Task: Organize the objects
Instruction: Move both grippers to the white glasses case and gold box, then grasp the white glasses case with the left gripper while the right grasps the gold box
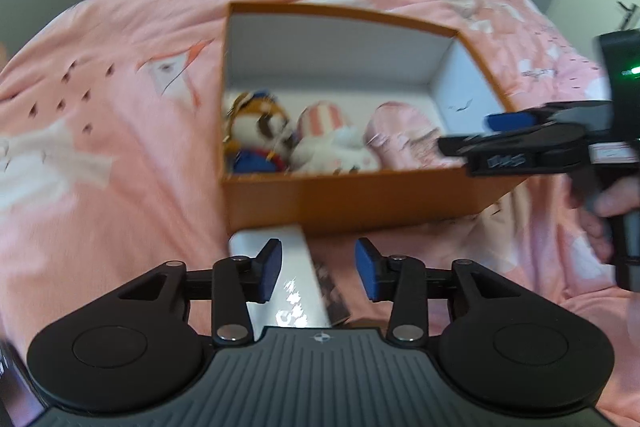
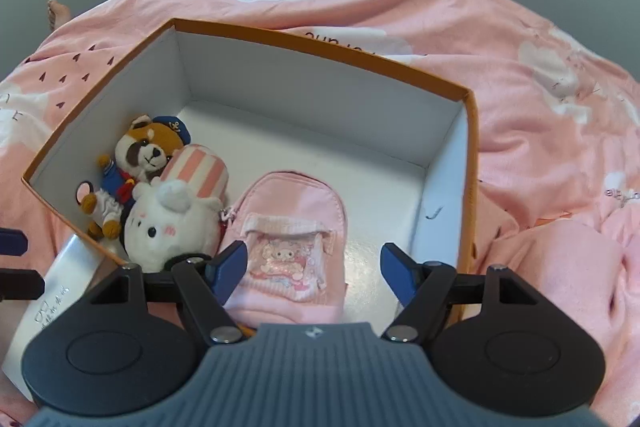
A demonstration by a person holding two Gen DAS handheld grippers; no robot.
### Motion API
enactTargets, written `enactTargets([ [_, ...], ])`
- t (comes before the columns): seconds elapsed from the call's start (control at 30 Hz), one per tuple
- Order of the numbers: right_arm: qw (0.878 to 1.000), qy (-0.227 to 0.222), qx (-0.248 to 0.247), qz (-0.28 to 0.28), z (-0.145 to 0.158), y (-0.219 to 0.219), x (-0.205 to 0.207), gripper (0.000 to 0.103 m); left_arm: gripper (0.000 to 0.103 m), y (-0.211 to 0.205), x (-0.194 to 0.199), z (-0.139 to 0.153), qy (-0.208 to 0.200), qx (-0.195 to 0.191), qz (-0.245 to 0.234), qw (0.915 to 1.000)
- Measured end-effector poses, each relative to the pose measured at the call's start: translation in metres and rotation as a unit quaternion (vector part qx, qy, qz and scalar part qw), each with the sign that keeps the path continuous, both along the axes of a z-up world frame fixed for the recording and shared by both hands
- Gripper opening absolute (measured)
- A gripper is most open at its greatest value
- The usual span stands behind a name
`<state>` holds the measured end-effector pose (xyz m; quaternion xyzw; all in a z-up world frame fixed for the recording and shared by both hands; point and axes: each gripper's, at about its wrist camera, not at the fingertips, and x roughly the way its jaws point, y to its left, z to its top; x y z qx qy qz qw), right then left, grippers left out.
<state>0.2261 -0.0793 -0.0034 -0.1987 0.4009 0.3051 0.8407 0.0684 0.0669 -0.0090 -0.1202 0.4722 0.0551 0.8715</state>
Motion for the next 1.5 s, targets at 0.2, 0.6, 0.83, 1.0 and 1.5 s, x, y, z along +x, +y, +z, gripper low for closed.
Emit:
enactTargets([
  [0.2,0.998,-0.025,0.057,-0.006,0.019,-0.017,-0.04,0.07,0.065,-0.003,-0.014,-0.025,0.021,-0.009,0.03,0.9993],
  [0.6,0.986,0.124,0.109,0.031,-0.007,-0.014,-0.112,0.063,0.077,0.013,-0.032,-0.035,0.024,-0.025,0.072,0.9968],
  [0.83,0.977,0.177,0.107,0.054,-0.02,0.003,-0.127,0.063,0.077,0.02,-0.036,-0.039,0.02,-0.041,0.083,0.9955],
  [1.0,0.973,0.196,0.103,0.065,-0.026,0.012,-0.129,0.063,0.077,0.024,-0.038,-0.04,0.019,-0.051,0.085,0.9949],
  [1.5,0.969,0.225,0.095,0.038,-0.046,0.014,-0.12,0.051,0.077,0.021,-0.035,-0.043,0.021,-0.058,0.08,0.9949],
])
